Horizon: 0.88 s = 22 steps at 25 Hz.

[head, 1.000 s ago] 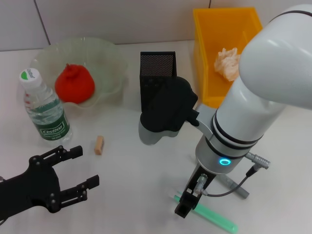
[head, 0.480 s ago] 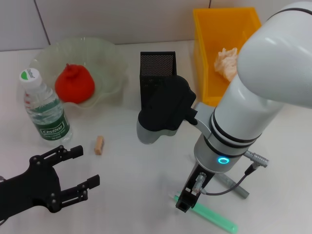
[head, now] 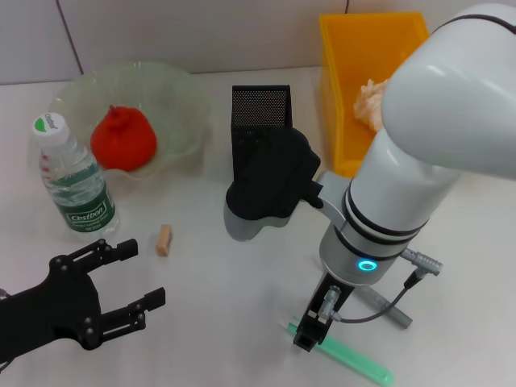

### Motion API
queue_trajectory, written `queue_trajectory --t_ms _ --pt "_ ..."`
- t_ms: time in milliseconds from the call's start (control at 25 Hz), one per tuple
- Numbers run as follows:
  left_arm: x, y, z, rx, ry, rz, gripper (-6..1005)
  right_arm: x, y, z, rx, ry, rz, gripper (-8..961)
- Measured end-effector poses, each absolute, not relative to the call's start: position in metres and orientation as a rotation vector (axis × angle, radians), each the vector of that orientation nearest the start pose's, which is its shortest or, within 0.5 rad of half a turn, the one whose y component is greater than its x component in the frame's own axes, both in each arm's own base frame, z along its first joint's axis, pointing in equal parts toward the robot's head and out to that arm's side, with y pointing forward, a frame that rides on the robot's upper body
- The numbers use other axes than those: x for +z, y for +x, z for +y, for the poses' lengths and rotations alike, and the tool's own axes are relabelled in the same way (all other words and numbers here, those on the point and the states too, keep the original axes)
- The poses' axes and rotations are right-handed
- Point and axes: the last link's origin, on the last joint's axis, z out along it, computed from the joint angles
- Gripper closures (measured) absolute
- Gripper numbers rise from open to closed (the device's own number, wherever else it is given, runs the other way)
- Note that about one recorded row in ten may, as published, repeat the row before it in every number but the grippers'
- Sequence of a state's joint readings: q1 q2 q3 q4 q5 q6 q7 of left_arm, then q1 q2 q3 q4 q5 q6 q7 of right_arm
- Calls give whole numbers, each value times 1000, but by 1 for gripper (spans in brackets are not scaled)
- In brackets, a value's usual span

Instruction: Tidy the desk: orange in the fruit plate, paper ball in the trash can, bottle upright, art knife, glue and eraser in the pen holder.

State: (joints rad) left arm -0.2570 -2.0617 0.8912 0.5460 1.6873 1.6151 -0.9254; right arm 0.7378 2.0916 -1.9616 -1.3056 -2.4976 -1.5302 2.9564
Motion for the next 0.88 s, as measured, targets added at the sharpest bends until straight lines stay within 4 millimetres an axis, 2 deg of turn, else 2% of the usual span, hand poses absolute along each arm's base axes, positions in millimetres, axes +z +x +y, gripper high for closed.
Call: queue_trajectory --t_ms 720,800,880 --pt "-14 -308 248 -832 -2626 -357 215 -101 126 293 -905 -2724 758 537" --pt "-15 -308 248 -832 -2628 -356 215 -101 126 293 -908 -2723 759 648" --pt "-15 -308 248 -832 -2628 -357 215 -101 126 294 -908 -2723 758 646"
